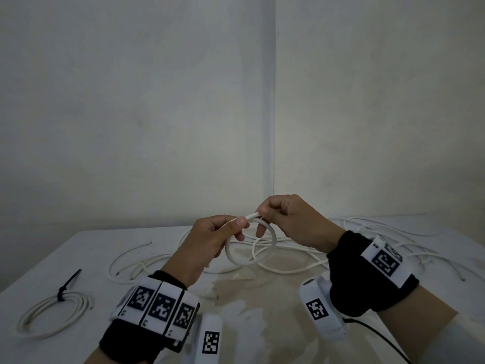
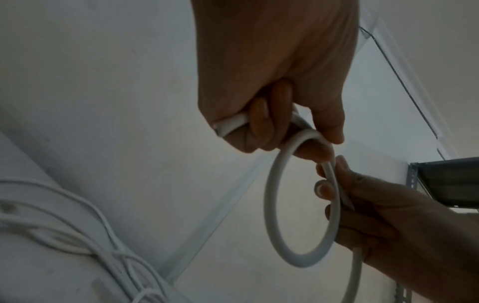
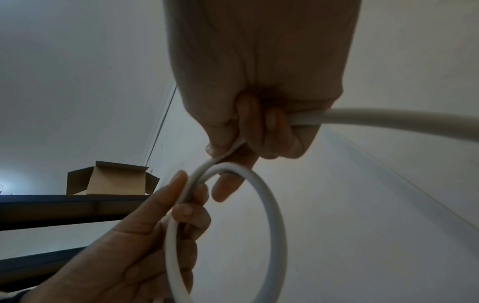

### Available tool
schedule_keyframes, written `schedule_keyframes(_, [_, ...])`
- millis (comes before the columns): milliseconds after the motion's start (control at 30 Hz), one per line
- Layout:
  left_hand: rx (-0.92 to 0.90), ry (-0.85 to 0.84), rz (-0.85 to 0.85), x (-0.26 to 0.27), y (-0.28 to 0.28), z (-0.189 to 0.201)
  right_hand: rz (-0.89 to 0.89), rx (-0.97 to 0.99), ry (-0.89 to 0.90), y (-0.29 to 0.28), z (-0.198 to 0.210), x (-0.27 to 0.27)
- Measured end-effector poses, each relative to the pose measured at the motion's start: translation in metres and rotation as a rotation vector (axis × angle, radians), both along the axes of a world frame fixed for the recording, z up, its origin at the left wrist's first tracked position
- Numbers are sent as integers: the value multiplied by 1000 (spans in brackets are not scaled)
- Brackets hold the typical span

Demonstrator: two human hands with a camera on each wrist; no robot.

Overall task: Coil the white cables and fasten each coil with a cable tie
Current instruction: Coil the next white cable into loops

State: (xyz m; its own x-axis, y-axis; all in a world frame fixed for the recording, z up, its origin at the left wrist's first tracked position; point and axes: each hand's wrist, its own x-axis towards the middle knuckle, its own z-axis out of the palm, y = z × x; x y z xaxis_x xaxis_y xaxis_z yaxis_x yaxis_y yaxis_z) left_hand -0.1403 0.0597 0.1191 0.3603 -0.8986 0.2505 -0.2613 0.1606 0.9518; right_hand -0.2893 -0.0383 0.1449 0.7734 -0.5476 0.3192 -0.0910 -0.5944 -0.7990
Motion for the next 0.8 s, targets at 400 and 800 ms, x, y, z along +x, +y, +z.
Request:
schedule_keyframes(400, [-23,-420,54,6,-8,-7,-48,43,30,-2,-9,10])
schedule_keyframes(800, [4,-528,146,8,-8,-8,-168,-82,18,-8,-24,20])
